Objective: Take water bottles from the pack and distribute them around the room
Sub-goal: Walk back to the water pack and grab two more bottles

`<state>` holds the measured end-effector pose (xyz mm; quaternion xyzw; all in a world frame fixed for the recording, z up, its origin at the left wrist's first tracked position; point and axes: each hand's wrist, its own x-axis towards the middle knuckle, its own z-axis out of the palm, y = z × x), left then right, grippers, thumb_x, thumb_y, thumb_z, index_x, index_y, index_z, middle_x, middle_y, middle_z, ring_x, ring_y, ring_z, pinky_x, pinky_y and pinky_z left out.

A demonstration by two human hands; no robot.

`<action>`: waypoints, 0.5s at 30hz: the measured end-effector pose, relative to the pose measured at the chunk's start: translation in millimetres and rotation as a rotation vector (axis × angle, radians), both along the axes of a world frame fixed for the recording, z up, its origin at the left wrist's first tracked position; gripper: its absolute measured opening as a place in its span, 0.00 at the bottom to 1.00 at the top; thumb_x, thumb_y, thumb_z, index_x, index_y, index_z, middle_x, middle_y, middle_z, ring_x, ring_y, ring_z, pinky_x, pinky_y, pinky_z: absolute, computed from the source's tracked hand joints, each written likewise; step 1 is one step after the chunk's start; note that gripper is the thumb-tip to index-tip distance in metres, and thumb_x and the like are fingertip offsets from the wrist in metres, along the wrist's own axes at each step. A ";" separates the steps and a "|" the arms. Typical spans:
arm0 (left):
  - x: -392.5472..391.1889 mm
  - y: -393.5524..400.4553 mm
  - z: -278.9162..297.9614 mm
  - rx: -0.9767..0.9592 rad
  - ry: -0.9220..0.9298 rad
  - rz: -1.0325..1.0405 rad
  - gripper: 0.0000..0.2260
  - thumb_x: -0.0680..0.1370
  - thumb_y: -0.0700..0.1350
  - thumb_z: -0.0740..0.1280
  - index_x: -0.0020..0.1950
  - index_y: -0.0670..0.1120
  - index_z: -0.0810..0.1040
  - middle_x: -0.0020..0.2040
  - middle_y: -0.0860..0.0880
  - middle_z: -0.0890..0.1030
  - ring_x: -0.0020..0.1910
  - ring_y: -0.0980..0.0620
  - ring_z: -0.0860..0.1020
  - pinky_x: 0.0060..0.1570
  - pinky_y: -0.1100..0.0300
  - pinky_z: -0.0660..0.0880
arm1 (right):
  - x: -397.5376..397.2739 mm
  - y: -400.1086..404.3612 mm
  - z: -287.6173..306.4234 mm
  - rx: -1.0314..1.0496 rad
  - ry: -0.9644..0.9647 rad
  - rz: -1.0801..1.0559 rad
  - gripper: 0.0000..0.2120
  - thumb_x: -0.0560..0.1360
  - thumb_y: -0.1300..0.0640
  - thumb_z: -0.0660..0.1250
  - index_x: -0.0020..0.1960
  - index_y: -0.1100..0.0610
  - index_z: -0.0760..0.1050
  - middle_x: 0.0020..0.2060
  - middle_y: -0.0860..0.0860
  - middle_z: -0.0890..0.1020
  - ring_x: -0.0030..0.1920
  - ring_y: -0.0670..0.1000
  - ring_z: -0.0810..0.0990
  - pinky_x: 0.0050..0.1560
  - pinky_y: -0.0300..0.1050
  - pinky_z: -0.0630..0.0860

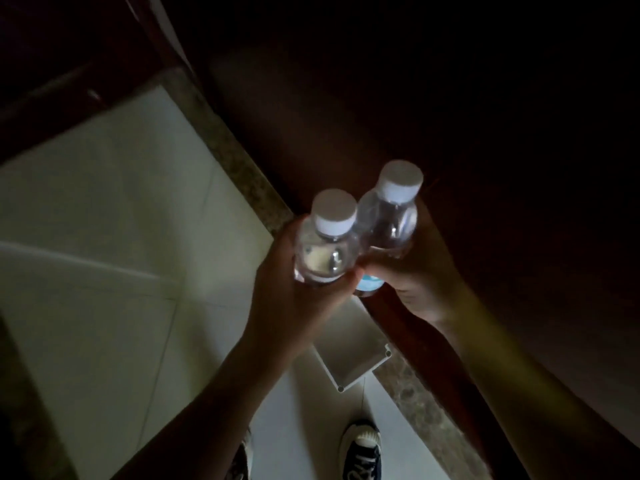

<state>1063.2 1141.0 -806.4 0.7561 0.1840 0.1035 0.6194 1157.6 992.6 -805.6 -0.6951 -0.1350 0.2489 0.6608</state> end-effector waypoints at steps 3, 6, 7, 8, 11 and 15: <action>7.5 20.1 108.1 0.017 -0.082 0.022 0.26 0.66 0.43 0.79 0.62 0.50 0.75 0.51 0.55 0.84 0.50 0.58 0.83 0.44 0.67 0.79 | 8.9 26.6 107.4 0.116 -0.078 0.066 0.23 0.61 0.82 0.68 0.54 0.71 0.68 0.41 0.61 0.75 0.40 0.50 0.79 0.39 0.42 0.75; 5.7 32.6 218.6 -0.067 -0.176 0.031 0.26 0.64 0.49 0.76 0.61 0.50 0.75 0.49 0.51 0.84 0.47 0.52 0.85 0.41 0.58 0.81 | 7.3 42.1 219.2 0.216 -0.151 0.077 0.22 0.63 0.85 0.66 0.53 0.71 0.67 0.40 0.60 0.75 0.39 0.50 0.79 0.37 0.41 0.76; 3.5 34.5 253.5 -0.091 -0.209 0.023 0.26 0.64 0.49 0.75 0.60 0.49 0.75 0.49 0.50 0.84 0.47 0.51 0.85 0.41 0.58 0.81 | 4.9 44.9 255.9 0.243 -0.170 0.075 0.22 0.64 0.85 0.66 0.53 0.70 0.67 0.40 0.60 0.76 0.39 0.51 0.80 0.38 0.42 0.77; 0.8 35.5 287.4 -0.108 -0.243 0.011 0.26 0.64 0.48 0.75 0.60 0.48 0.75 0.48 0.50 0.84 0.47 0.51 0.85 0.40 0.60 0.81 | 1.1 47.4 292.4 0.270 -0.189 0.081 0.22 0.64 0.84 0.66 0.53 0.67 0.68 0.41 0.60 0.76 0.40 0.52 0.80 0.38 0.42 0.77; -11.7 33.0 381.7 -0.160 -0.318 0.017 0.29 0.63 0.45 0.81 0.62 0.46 0.75 0.49 0.51 0.85 0.47 0.53 0.85 0.39 0.63 0.80 | -17.7 47.4 394.3 0.365 -0.245 0.095 0.22 0.64 0.73 0.73 0.53 0.58 0.70 0.42 0.54 0.79 0.42 0.52 0.82 0.41 0.42 0.80; -30.1 19.0 489.7 -0.164 -0.414 0.024 0.28 0.65 0.46 0.81 0.62 0.47 0.75 0.52 0.49 0.85 0.49 0.54 0.85 0.41 0.63 0.81 | -48.5 33.2 508.9 0.305 -0.299 0.000 0.28 0.65 0.67 0.75 0.61 0.54 0.69 0.47 0.49 0.83 0.47 0.50 0.85 0.43 0.44 0.81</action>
